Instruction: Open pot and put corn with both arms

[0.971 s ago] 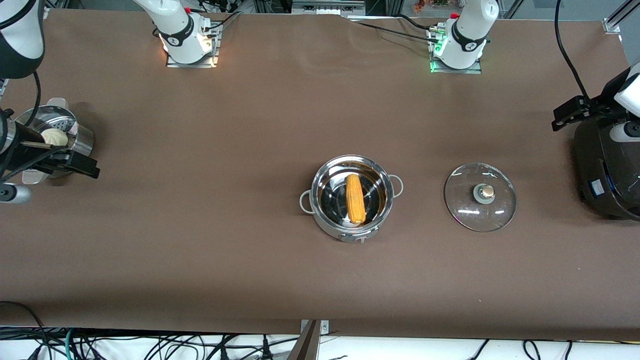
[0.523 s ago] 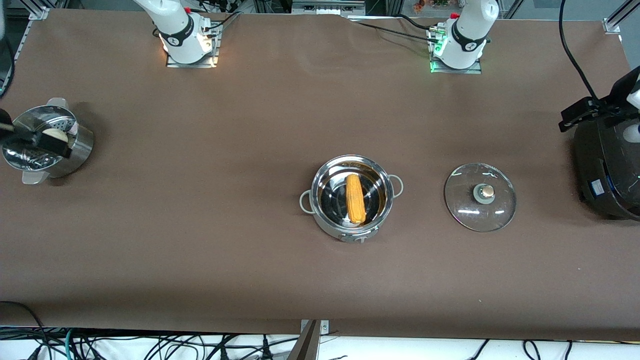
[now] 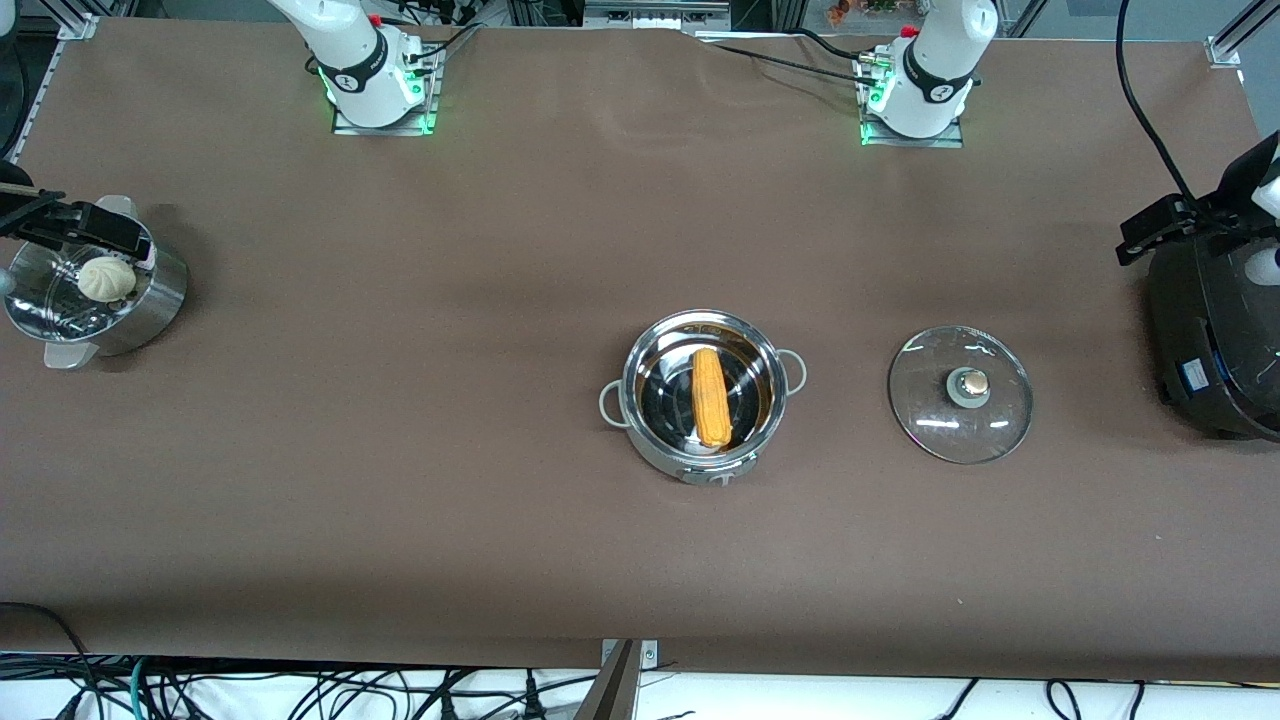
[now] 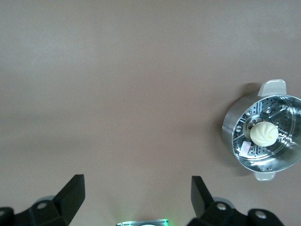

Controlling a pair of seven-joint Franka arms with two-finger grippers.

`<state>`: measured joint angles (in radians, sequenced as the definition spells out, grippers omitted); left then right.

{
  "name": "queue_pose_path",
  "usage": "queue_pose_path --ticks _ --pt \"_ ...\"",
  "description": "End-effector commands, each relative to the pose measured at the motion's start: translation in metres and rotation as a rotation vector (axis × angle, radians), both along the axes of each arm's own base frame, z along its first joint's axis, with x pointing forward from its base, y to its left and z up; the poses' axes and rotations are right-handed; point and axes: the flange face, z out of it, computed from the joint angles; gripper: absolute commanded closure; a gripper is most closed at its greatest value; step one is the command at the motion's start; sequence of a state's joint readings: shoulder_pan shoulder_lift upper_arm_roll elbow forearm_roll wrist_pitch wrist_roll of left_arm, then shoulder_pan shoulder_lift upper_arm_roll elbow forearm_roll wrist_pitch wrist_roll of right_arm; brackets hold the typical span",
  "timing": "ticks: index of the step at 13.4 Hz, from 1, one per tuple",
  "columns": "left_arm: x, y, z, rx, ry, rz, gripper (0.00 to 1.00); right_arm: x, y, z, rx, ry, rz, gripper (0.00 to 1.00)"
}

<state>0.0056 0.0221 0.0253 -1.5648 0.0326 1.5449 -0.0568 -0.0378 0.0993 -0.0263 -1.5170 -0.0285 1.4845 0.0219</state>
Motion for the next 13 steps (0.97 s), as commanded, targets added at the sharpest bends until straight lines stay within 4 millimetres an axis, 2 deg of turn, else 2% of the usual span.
queue_pose_path --ticks 1,3,6,13 --pt "0.0033 -0.0029 0.0042 -0.001 -0.009 0.004 0.00 0.0090 0.0054 0.0015 -0.020 -0.011 0.041 0.00" --pt "0.0028 0.0041 0.0040 -0.015 -0.007 0.018 0.00 0.0114 0.0080 0.0010 -0.020 -0.015 0.046 0.00" --pt "0.0031 -0.0026 0.0040 -0.015 -0.007 0.008 0.00 0.0127 0.0123 0.0006 -0.022 -0.019 0.051 0.00" --pt "0.0032 -0.0046 0.0040 -0.016 -0.007 0.005 0.00 0.0147 0.0114 -0.0021 -0.022 -0.018 0.052 0.00"
